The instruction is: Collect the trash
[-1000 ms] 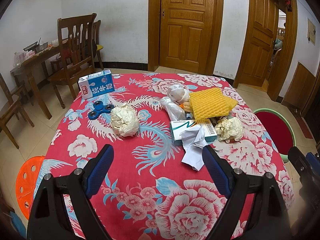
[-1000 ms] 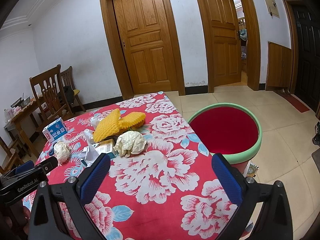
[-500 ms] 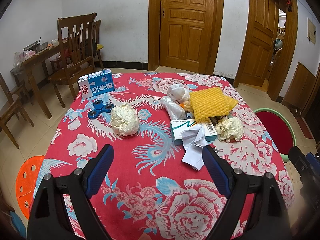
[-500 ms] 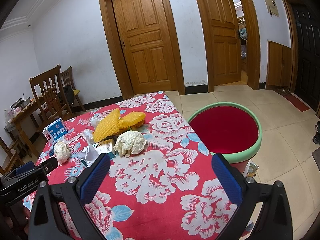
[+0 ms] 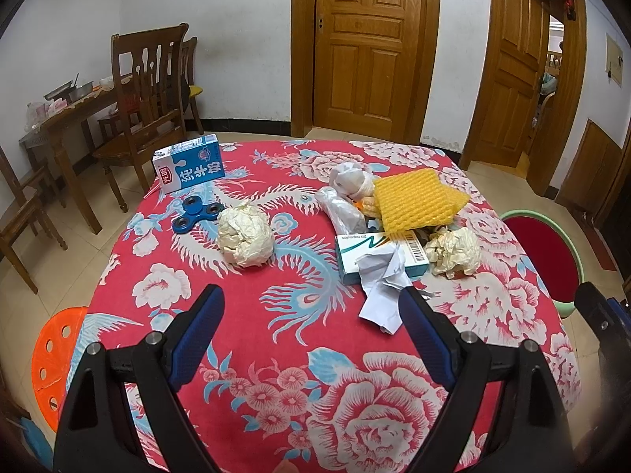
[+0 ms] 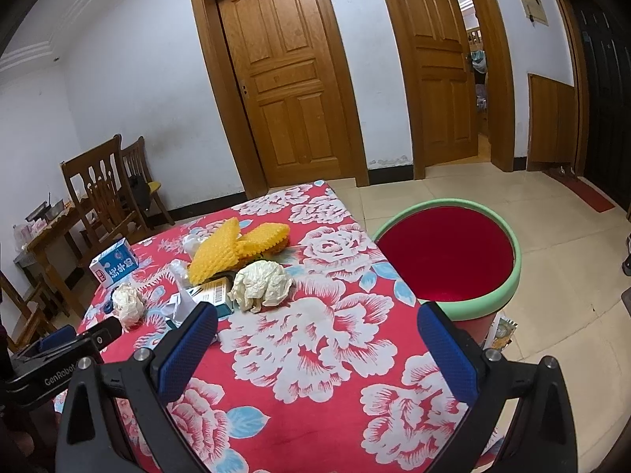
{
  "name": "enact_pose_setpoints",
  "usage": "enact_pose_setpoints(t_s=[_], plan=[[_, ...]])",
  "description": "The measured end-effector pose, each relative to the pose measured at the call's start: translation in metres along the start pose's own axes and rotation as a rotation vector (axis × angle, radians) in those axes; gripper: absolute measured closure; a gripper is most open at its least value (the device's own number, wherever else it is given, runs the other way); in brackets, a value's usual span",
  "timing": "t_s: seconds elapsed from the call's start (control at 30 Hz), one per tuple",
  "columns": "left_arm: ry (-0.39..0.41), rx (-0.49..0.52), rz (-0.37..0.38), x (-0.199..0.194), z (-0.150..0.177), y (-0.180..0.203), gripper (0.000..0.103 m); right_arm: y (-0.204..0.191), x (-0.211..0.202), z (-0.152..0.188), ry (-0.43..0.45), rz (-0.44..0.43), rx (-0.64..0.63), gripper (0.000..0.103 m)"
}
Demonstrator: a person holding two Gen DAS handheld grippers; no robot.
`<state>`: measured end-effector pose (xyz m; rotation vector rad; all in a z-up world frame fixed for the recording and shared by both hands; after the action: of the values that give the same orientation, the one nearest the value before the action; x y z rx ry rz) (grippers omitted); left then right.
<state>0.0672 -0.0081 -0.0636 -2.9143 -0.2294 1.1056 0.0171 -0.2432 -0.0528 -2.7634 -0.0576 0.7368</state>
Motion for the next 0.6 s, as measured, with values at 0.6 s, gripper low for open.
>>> enact_pose_setpoints(t_s=[0.6], plan=[[-0.081, -0.008, -0.015, 0.044, -0.018, -0.019, 0.013, 0.001, 0.038, -0.016, -0.036, -0.043, -0.027, 0.0]])
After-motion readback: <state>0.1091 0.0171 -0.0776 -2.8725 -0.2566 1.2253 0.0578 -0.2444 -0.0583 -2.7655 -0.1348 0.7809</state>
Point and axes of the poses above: each gripper's, at about its wrist camera, not at the fingertips, and x roughly the way its jaws point, y to its right, z to its underside, the point moved 9 cm from there along x, roughly the way its jaws point, and after that the axes turned 9 degrees about -z, right-handed, at the moved point
